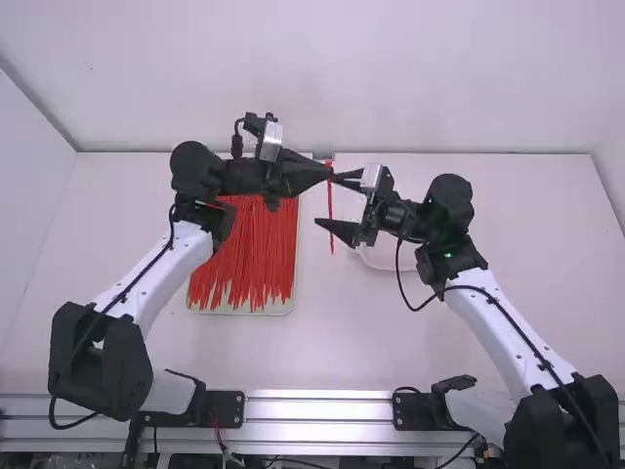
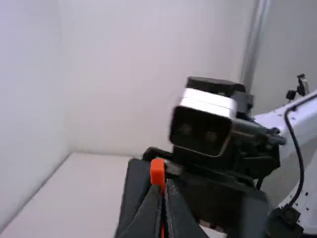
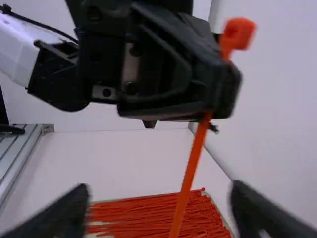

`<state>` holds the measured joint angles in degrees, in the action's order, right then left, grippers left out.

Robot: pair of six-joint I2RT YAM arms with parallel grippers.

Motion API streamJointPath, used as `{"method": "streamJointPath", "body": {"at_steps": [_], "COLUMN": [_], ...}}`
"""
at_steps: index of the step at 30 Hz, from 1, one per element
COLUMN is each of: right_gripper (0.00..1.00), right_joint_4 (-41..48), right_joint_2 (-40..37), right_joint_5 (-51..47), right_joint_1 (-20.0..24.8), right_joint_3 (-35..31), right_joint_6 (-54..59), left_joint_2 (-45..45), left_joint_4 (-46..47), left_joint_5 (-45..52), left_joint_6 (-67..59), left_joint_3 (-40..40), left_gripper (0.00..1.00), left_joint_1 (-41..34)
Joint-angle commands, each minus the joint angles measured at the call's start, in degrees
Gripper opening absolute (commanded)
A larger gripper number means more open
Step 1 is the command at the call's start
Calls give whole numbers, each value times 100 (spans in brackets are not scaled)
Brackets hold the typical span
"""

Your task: Fasten the cable tie

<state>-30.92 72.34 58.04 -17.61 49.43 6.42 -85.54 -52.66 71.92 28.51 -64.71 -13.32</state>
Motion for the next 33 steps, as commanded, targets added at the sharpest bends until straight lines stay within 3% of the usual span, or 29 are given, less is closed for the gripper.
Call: {"method": "streamJointPath", "body": {"at_steps": [1, 7, 11, 20, 26, 33], "right_gripper": [99, 99, 99, 99, 99, 99], "right_joint_4": [-44, -24, 7, 446, 1425, 2153], "right_joint_2": [42, 42, 42, 44, 44, 44], "right_joint_5": [48, 68, 66, 66, 70, 503], "right_joint_1": [57, 234, 299, 299, 332, 332], "right_joint_3": [160, 160, 160, 160, 157, 155], "right_joint_6": [9, 730, 1191, 2555, 4868, 6778], "left_joint_2": [35, -39, -262, -984, -1370, -1425], "left_joint_4": [459, 2839, 3670, 3600, 2702, 2728], "left_joint_5": [-90, -411, -409, -743, -382, -35], "left_joint_6": [-221, -1161, -1340, -468, 872, 1910], "left_joint_3": [-520, -1523, -2070, -2393, -2389, -2389], "left_gripper": [2, 2, 2, 2, 2, 2], "left_joint_1": [162, 343, 367, 466, 778, 876]}}
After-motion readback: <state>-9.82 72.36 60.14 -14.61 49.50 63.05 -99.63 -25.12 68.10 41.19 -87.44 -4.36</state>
